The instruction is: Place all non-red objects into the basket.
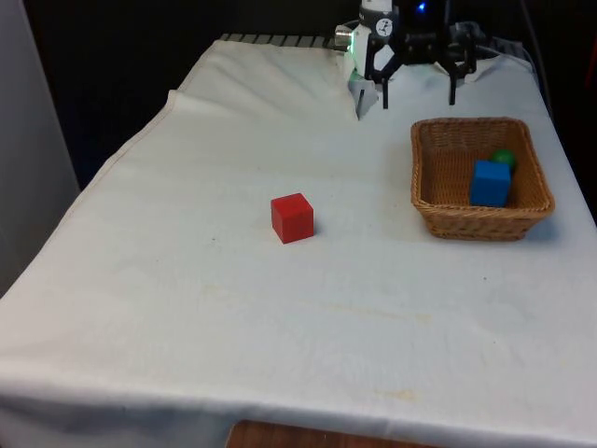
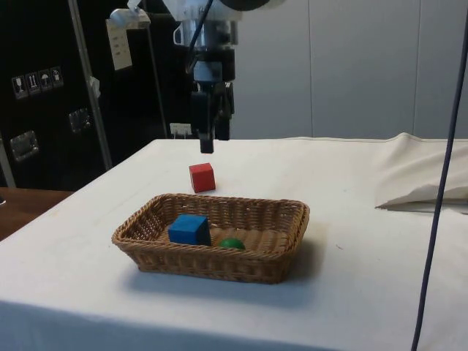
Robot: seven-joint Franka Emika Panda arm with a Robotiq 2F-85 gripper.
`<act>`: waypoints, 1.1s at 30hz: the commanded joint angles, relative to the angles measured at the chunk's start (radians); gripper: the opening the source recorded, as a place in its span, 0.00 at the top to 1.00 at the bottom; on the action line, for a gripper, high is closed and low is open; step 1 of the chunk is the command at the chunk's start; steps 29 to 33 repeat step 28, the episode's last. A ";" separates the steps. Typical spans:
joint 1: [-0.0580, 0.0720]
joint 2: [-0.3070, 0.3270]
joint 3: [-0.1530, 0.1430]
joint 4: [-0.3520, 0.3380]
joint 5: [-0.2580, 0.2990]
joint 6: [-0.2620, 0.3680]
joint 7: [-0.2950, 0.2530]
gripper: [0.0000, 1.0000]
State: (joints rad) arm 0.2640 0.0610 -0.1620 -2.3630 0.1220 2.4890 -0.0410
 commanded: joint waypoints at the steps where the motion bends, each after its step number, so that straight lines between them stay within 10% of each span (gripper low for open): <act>1: -0.003 -0.016 -0.010 -0.006 -0.022 -0.011 0.004 0.00; 33: -0.002 -0.200 -0.081 -0.088 -0.118 -0.083 -0.002 0.00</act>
